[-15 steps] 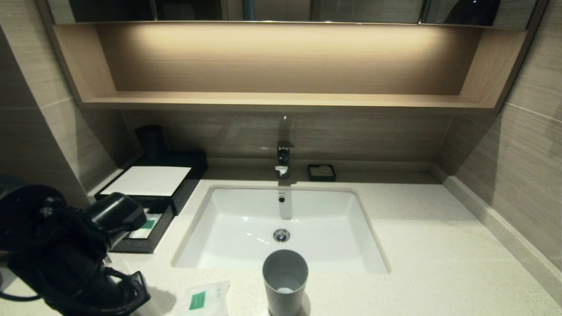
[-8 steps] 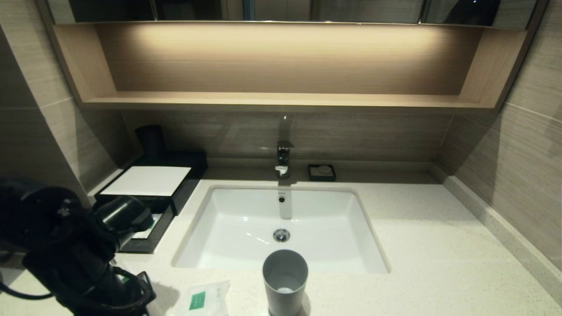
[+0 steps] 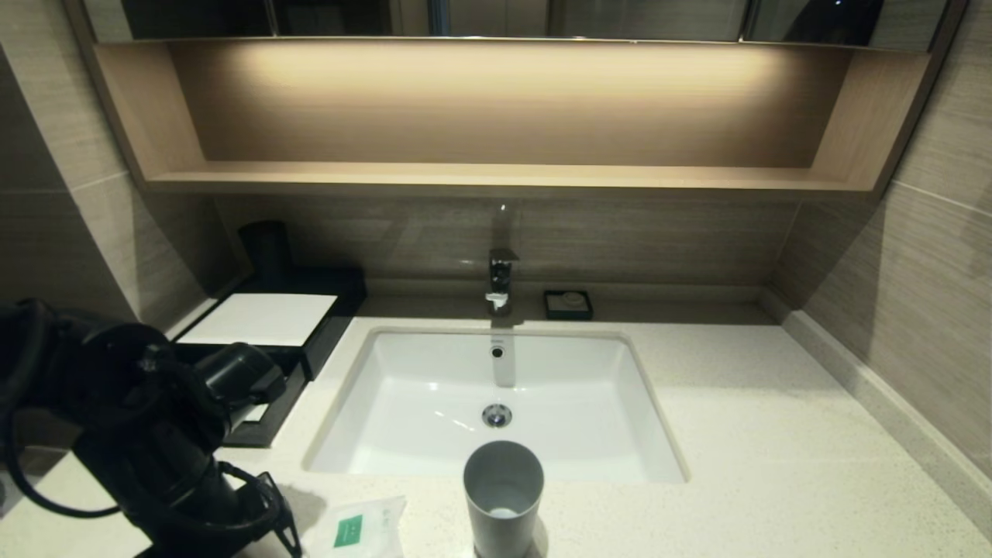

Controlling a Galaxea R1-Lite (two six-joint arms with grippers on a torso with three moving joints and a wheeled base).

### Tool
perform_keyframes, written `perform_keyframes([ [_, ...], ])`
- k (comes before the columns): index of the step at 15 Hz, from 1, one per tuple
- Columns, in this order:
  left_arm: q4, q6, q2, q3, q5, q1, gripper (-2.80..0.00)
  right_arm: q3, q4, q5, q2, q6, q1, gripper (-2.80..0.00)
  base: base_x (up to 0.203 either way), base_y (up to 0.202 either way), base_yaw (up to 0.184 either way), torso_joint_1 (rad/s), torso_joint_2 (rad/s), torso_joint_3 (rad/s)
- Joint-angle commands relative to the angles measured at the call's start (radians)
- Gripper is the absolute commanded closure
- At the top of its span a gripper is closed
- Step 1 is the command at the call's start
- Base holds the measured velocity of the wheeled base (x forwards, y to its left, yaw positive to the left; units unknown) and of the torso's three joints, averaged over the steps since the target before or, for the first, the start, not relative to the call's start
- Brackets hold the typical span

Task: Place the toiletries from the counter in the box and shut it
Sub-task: Pick up the bathroom toiletry

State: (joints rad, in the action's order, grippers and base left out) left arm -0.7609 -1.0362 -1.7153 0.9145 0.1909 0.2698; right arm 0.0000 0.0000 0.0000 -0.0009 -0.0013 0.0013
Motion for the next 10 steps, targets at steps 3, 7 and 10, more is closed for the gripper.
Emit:
perform_keyframes([
  [3, 0.001, -0.007, -0.04, 0.014, -0.001, 0.0, -2.8, 0.002, 0.0, 0.0, 0.001, 0.0, 0.0, 0.0, 0.0, 0.0, 0.0, 0.0, 0.0, 0.0],
  [7, 0.012, -0.007, -0.055, 0.024, 0.001, -0.001, -2.8, 0.002, 0.0, 0.0, 0.001, 0.0, 0.0, 0.0, 0.0, 0.0, 0.0, 0.0, 0.0, 0.0],
  [10, 0.021, -0.008, -0.062, 0.026, -0.001, -0.006, -2.8, 0.002, 0.0, 0.0, 0.001, 0.0, 0.0, 0.0, 0.0, 0.0, 0.0, 0.0, 0.0, 0.0],
])
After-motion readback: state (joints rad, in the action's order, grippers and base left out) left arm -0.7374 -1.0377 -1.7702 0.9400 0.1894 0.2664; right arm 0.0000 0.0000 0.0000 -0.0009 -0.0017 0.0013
